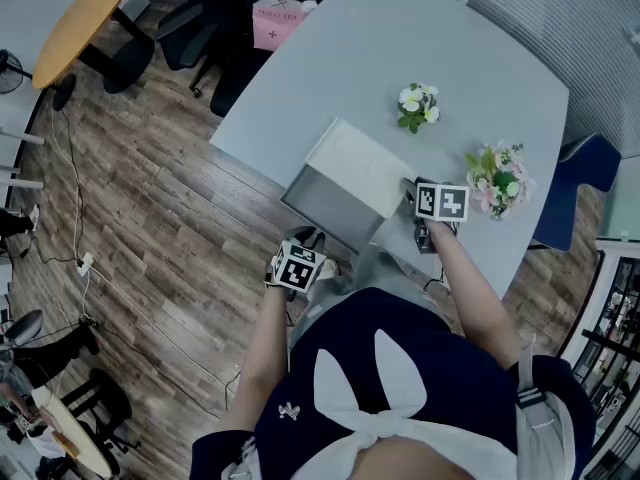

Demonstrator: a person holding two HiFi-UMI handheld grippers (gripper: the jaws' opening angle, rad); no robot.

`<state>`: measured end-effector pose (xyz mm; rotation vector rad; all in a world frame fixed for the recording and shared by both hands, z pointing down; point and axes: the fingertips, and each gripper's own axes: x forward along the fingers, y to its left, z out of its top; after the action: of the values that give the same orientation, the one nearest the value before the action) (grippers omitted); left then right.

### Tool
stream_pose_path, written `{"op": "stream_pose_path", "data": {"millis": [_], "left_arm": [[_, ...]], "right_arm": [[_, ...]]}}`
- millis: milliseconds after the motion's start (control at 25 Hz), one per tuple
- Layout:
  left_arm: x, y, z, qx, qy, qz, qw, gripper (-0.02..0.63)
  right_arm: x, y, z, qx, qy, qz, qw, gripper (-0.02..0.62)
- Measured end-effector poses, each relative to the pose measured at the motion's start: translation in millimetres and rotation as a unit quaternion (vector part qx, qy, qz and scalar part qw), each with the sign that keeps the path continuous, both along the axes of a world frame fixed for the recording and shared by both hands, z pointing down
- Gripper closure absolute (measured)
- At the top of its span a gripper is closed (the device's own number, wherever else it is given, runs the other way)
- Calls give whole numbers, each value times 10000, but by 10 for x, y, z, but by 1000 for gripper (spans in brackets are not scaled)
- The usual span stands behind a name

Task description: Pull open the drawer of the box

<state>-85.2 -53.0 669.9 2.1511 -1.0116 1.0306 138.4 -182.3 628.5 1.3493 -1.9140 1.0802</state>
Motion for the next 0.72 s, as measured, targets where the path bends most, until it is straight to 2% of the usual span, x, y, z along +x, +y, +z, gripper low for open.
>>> {"op": "stream_pose_path", "data": {"millis": [360,720], "left_arm": [[-37,68,-40,45,75,-56,9999,523],[-25,62,50,12,-5,-5,10000,523]], "right_arm": [[2,-8,-11,-3,44,24,10000,437],[-8,-4,-8,1,58,29,10000,437]]}}
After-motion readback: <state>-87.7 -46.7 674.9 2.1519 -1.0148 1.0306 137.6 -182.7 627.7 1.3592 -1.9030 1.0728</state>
